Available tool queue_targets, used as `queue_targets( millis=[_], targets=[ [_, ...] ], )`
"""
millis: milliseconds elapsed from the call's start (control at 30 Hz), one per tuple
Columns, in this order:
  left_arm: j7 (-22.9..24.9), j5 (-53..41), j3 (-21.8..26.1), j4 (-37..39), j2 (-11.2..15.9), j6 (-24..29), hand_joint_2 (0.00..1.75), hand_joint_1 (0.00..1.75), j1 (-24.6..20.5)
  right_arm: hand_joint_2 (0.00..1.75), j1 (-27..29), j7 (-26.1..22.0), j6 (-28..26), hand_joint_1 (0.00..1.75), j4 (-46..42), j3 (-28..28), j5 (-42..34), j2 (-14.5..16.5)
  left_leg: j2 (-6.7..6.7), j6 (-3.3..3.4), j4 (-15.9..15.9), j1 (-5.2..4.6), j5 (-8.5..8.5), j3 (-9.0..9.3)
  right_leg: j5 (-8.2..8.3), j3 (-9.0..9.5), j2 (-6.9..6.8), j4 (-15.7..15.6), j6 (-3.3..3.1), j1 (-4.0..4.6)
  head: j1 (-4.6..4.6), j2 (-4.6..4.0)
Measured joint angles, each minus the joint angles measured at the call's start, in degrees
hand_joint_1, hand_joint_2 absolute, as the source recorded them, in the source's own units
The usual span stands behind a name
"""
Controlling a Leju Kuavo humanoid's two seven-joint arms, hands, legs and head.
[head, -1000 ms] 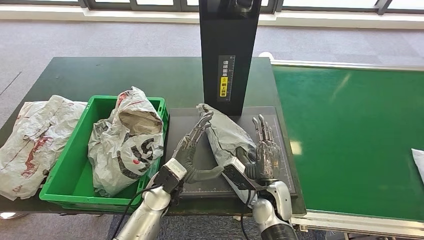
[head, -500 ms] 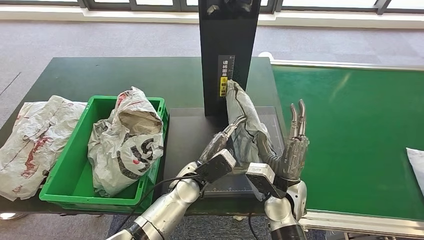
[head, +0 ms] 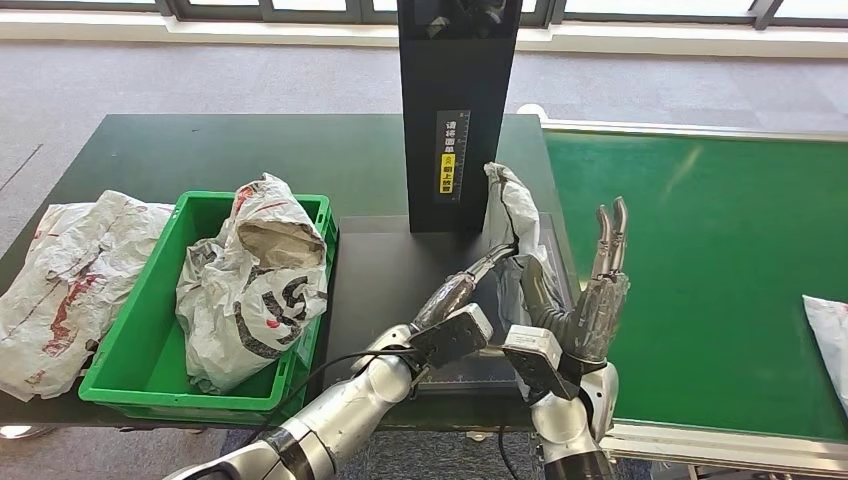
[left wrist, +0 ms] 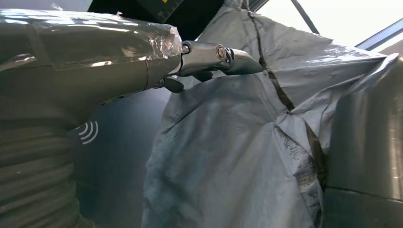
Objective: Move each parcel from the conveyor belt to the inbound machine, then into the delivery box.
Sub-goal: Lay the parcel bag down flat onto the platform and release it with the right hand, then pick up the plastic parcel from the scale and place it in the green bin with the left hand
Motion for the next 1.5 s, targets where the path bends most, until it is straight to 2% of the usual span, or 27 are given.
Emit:
queue_targets(
  millis=[200, 233, 333, 367, 500, 633, 900, 933, 967, 1067, 1100, 1167, 1267, 1400, 1500],
  targets=[
    [-4.4, 6.1, -3.6, 1.8, 0.0, 3.6, 1.75, 0.00, -0.9, 1.75, 1.1, 0.0, -0.5, 0.00, 0.0, 1.1, -1.2, -0.3, -0.01, 0.00, 0.0, 0.00, 0.00, 0.00, 0.00, 0.00, 0.00, 0.0, 0.00, 0.00, -0.02, -0.01],
    [-5.2, 6.8, -3.9, 1.9, 0.0, 3.9, 1.75, 0.30, -1.0, 1.75, 1.2, 0.0, -0.5, 0.00, 0.0, 1.1, -1.2, -0.3, -0.01, 0.00, 0.0, 0.00, 0.00, 0.00, 0.00, 0.01, -0.01, 0.0, 0.00, 0.00, -0.02, -0.01],
    [-6.4, 7.9, -4.6, 1.8, 0.0, 3.9, 1.75, 1.61, -1.0, 1.75, 1.5, 0.0, -0.5, 0.00, 0.0, 1.2, -1.3, -0.4, 0.00, 0.00, 0.0, 0.00, 0.00, 0.00, 0.00, 0.01, -0.01, 0.0, 0.00, 0.00, -0.01, -0.01],
    [-7.2, 8.6, -4.7, 1.8, 0.0, 3.8, 1.75, 1.75, -1.0, 1.75, 1.5, 0.0, -0.5, 0.00, 0.0, 1.3, -1.3, -0.4, 0.00, 0.00, 0.0, 0.00, 0.00, 0.00, 0.00, 0.01, -0.01, 0.0, 0.00, 0.00, -0.02, -0.01],
    [-10.0, 12.1, -5.0, 0.2, 0.0, 0.9, 1.75, 1.75, -0.6, 1.75, 1.5, 0.0, -0.5, 0.00, 0.0, 1.3, -1.5, -0.4, 0.00, 0.00, 0.0, 0.00, 0.00, 0.00, 0.00, 0.02, -0.01, 0.0, 0.00, 0.00, -0.02, 0.00],
    [-10.4, 13.2, -5.0, -2.3, 0.0, -2.3, 1.75, 1.75, 0.5, 1.75, 1.5, 0.0, -0.5, 0.00, 0.0, 1.3, -1.8, -0.4, -0.01, 0.00, 0.0, 0.00, 0.00, -0.01, 0.00, 0.04, -0.02, 0.0, 0.00, 0.00, -0.01, 0.00],
    [-10.4, 12.6, -4.1, -3.9, 0.0, -2.6, 1.75, 1.75, 1.8, 1.75, 1.4, 0.0, -0.1, 0.00, 0.1, 1.3, -1.8, -0.4, -0.02, 0.00, 0.0, 0.00, 0.00, -0.01, -0.01, 0.04, -0.03, 0.0, 0.01, 0.00, -0.02, 0.00],
    [-10.4, 12.5, -4.0, -4.0, 0.0, -2.5, 1.75, 1.71, 1.8, 1.75, 1.4, 0.0, -0.1, 0.00, 0.1, 1.3, -1.8, -0.4, -0.02, 0.00, 0.0, 0.00, 0.00, -0.01, -0.01, 0.04, -0.03, 0.0, 0.01, 0.00, -0.01, 0.00],
    [-10.4, 12.3, -3.9, -4.0, 0.0, -2.2, 1.75, 1.39, 1.8, 1.75, 1.4, 0.0, -0.1, 0.00, 0.1, 1.3, -1.8, -0.4, -0.02, 0.00, 0.0, 0.00, 0.00, -0.01, -0.01, 0.04, -0.04, 0.0, 0.01, 0.00, -0.02, 0.00],
    [-10.4, 10.8, -3.8, -3.6, 0.0, 1.3, 1.75, 0.29, 1.7, 1.75, 1.4, 0.0, -0.3, 0.00, 0.1, 1.3, -1.5, -0.4, -0.02, 0.00, 0.0, 0.00, 0.00, -0.01, -0.01, 0.04, -0.03, 0.0, 0.01, 0.00, -0.02, 0.00],
    [-10.2, 9.9, -3.8, -3.3, 0.0, 3.1, 1.75, 0.23, 1.6, 1.75, 1.4, 0.0, -0.3, 0.00, 0.1, 1.3, -1.3, -0.4, -0.02, 0.00, 0.0, 0.00, 0.00, -0.01, -0.01, 0.04, -0.03, 0.0, 0.01, 0.00, -0.02, -0.01],
    [-9.8, 8.3, -3.8, -2.3, 0.0, 6.3, 1.75, 0.23, 1.3, 1.75, 1.4, 0.0, -0.3, 0.00, 0.1, 1.3, -1.1, -0.4, -0.02, 0.00, 0.0, 0.00, 0.00, -0.01, -0.01, 0.04, -0.03, 0.0, 0.01, 0.00, -0.02, 0.00],
    [-9.5, 7.4, -3.8, -1.3, 0.0, 7.7, 1.75, 0.23, 0.9, 1.75, 1.4, 0.0, -0.3, 0.00, 0.1, 1.3, -1.0, -0.4, -0.02, 0.00, 0.0, 0.00, 0.00, -0.01, -0.01, 0.04, -0.03, 0.0, 0.01, 0.00, -0.01, 0.00],
    [-9.0, 6.8, -3.8, -0.4, 0.0, 8.5, 1.75, 0.00, 0.8, 1.75, 1.4, 0.0, -0.3, 0.00, 0.1, 1.3, -1.0, -0.4, -0.02, 0.00, 0.0, 0.00, 0.00, -0.01, -0.01, 0.04, -0.03, 0.0, 0.01, 0.00, -0.02, 0.00],
    [-5.7, 4.2, -3.8, 0.9, 0.0, 12.1, 1.75, 0.00, 0.2, 1.75, 1.4, 0.0, -0.7, 0.00, 0.1, 1.3, -0.9, -0.4, -0.01, 0.00, 0.0, 0.00, 0.00, 0.00, -0.01, 0.03, -0.03, 0.0, 0.01, 0.00, -0.01, 0.00]
  ],
)
